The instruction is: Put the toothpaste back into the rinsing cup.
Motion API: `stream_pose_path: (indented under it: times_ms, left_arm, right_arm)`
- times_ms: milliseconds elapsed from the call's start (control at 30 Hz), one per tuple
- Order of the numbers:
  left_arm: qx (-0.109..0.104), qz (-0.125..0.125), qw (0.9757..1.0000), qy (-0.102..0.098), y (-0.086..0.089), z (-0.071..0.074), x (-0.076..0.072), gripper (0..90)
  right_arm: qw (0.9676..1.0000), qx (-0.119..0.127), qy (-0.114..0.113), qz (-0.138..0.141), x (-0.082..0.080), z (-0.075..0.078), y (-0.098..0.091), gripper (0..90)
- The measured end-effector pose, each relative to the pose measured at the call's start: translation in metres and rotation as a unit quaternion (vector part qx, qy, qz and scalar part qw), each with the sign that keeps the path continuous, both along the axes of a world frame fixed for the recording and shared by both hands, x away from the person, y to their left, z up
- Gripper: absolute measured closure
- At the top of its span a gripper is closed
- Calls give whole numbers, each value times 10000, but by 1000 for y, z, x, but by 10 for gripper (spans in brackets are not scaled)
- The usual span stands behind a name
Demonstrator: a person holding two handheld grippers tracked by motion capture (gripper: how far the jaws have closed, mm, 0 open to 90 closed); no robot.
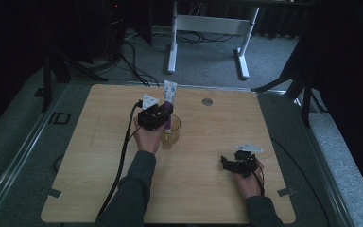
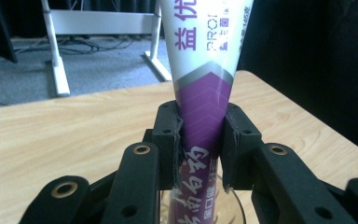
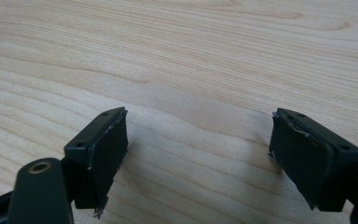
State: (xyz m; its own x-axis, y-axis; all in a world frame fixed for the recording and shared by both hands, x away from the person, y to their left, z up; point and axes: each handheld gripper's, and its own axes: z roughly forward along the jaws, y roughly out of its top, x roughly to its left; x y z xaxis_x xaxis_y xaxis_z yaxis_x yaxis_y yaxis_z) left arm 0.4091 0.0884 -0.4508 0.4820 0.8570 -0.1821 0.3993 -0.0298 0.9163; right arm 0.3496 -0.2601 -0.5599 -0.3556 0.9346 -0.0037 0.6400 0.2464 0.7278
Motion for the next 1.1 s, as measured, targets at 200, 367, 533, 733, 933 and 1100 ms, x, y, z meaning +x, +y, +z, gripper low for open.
stream_pose_path:
  times_ms: [200, 367, 533, 733, 933, 1100]
  left_arm:
    - [227, -75, 9997, 86, -3, -12, -9, 682]
    - [545, -72, 9981, 261, -6, -26, -14, 652]
    - [478, -81, 9987, 184, -3, -33, -22, 605]
    - [416, -84, 9991, 61, 2, -29, -32, 508]
    - [331, -92, 9994, 37, 8, -30, -43, 469]
    - [266, -23, 9996, -43, 14, -29, -54, 433]
  right_arm:
    - [10000, -1, -1, 1, 0, 0, 0, 192]
    - [10000, 2, 2, 1, 0, 0, 0, 192]
    - [10000, -2, -3, 5, 0, 0, 0, 192]
    - [10000, -3, -3, 5, 0, 0, 0, 192]
    - [10000, -4, -5, 5, 0, 0, 0, 192]
    - [10000, -1, -3, 5, 0, 0, 0, 192]
